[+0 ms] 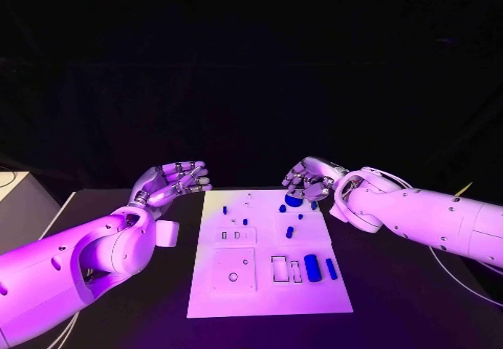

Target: Assemble the parts on the task board

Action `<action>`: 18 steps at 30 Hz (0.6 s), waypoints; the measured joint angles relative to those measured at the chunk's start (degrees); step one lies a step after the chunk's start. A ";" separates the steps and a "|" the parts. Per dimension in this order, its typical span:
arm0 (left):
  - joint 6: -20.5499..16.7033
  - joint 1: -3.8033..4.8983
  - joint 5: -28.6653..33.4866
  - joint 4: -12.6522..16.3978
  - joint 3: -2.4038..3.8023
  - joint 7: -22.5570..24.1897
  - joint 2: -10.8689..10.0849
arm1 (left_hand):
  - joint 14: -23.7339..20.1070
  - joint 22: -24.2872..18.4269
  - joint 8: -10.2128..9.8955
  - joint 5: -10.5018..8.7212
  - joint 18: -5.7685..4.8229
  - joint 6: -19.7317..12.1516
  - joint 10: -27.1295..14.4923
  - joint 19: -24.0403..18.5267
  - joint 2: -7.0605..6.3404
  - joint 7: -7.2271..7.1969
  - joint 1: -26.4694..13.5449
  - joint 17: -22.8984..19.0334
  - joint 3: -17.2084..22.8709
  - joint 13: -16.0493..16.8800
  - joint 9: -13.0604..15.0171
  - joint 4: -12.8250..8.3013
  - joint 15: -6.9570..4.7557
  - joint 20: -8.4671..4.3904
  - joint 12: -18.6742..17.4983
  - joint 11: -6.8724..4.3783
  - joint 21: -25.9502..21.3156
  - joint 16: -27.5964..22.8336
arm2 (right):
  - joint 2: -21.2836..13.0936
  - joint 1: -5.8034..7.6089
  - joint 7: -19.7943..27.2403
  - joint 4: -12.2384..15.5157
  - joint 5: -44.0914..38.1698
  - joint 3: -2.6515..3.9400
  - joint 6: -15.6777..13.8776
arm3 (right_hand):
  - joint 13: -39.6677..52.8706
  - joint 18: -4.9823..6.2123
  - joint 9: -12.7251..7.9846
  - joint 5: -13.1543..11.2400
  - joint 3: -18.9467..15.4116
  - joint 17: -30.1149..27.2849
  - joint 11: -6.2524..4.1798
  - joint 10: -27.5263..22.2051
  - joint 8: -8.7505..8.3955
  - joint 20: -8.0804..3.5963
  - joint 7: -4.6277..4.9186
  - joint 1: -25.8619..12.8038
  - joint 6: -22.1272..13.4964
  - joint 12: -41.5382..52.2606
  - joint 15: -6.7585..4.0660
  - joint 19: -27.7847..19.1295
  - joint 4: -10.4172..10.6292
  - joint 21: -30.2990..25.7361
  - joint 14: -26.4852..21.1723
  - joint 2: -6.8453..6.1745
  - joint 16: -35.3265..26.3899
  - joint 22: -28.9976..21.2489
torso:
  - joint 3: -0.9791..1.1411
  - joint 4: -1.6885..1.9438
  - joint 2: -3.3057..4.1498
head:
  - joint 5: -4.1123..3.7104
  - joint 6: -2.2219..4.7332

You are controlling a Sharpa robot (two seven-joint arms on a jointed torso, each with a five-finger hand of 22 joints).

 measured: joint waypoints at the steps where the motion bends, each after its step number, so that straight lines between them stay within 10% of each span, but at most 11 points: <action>1: 0.07 0.00 -0.01 0.37 0.08 -0.02 -0.19 | -0.72 0.38 -0.13 0.00 0.00 0.00 -0.41 0.35 -0.08 0.00 -0.04 0.72 0.00 0.00 -0.08 0.00 0.01 -0.17 0.00 0.02 0.79 0.95 | 0.08 0.02 -0.98 0.05 -1.69 0.00 0.31 | 0.31 -1.85 1.10 0.24 1.39 12.30 -0.10 0.10 -0.33 -0.40 -0.33 -1.47 0.60 -0.30 -0.25 3.93 0.79 10.38 0.25 -1.49 10.59 12.35 | -0.07 0.18 0.24 | -0.20 0.09; 4: 0.24 -0.03 -0.02 1.48 0.33 -0.09 -0.91 | -3.65 2.08 -0.35 0.00 0.00 0.00 -0.79 0.33 -0.08 0.00 -0.04 4.76 0.00 0.00 -0.29 0.00 -0.09 -0.24 0.00 0.00 3.85 6.90 | 0.26 0.09 -3.96 0.20 -6.73 0.01 1.29 | 0.48 -3.04 2.10 0.24 2.26 21.97 -0.46 -0.53 -0.54 -0.52 -0.65 -2.53 0.60 -0.35 -0.26 6.44 1.62 20.77 0.26 -3.02 23.05 23.14 | -0.21 0.61 0.83 | -0.58 0.22; 10: 0.41 -0.03 -0.03 3.55 1.00 -0.24 -2.11 | -8.01 7.46 -0.67 0.00 0.00 0.00 -0.80 -1.68 -0.09 0.00 -0.03 12.06 -0.17 0.00 -0.63 -0.17 -0.62 -1.14 0.00 0.00 12.93 20.23 | 0.74 0.12 -8.84 0.14 -14.62 0.04 3.12 | 0.56 -3.04 2.83 -0.94 1.76 23.96 -0.61 -2.49 -0.77 -0.48 -1.44 -3.08 -0.22 -0.35 -0.26 6.47 2.13 22.73 0.26 -3.57 25.12 25.62 | -0.43 1.20 1.95 | -1.21 0.31; 18: 0.48 -0.02 -0.09 5.00 1.60 -0.44 -2.84 | -9.22 9.72 -0.79 0.00 0.00 0.00 -0.80 -3.06 -0.08 0.00 -0.03 13.42 -0.17 -0.01 -0.74 -0.17 -0.61 -1.13 0.00 0.00 16.52 24.03 | 1.64 -0.11 -12.51 0.11 -20.88 0.04 4.50 | 0.68 -3.04 3.28 -1.24 1.36 24.79 -0.60 -2.92 -0.77 -0.48 -1.45 -3.30 -0.23 -0.35 -0.26 6.47 2.53 23.68 0.26 -3.79 26.05 26.88 | -0.57 1.62 3.08 | -1.55 0.69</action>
